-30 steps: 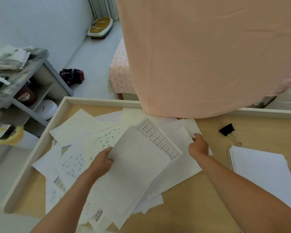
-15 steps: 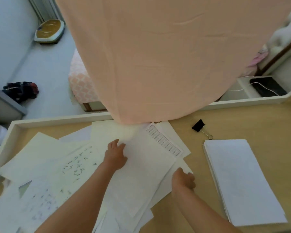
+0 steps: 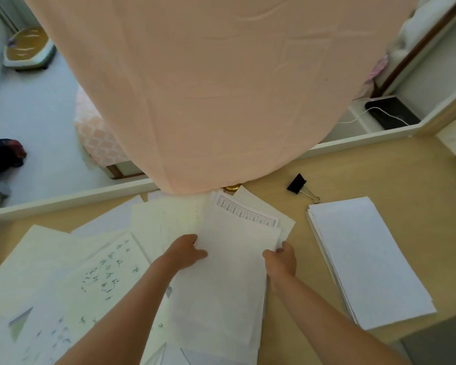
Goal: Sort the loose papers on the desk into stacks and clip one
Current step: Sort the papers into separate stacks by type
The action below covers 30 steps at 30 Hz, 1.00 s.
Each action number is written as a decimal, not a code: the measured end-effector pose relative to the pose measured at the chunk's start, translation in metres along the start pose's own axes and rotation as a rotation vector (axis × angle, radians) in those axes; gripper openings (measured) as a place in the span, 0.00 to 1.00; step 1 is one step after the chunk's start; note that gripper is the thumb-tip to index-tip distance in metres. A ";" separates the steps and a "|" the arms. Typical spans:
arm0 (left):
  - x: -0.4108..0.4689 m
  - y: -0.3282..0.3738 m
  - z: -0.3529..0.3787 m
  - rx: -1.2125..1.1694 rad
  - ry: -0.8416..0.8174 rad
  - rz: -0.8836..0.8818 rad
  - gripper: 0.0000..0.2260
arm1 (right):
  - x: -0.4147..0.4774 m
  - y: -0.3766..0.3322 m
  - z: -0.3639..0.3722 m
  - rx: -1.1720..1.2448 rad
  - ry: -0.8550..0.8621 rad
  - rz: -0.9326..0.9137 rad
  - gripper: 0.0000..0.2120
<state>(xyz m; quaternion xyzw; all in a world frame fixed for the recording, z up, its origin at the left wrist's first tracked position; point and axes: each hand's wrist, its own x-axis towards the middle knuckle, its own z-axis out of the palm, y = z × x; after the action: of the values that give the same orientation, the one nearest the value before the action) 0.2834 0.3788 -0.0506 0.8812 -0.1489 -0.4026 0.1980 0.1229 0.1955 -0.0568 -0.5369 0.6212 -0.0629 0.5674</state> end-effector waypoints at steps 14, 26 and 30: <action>-0.050 0.005 0.058 -0.916 0.101 -0.283 0.16 | 0.020 -0.002 -0.050 -0.454 -0.202 -0.209 0.31; -0.093 0.029 0.105 -1.042 0.288 -0.225 0.16 | 0.048 -0.016 -0.079 -0.506 -0.558 -0.379 0.35; -0.121 0.032 0.105 -1.174 0.288 -0.197 0.14 | 0.053 -0.023 -0.077 -0.443 -0.884 -0.261 0.29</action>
<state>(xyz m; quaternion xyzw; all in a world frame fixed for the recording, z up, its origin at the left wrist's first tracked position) 0.1226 0.3778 -0.0199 0.6801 0.2081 -0.3108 0.6305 0.0886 0.1056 -0.0476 -0.6926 0.2480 0.2330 0.6360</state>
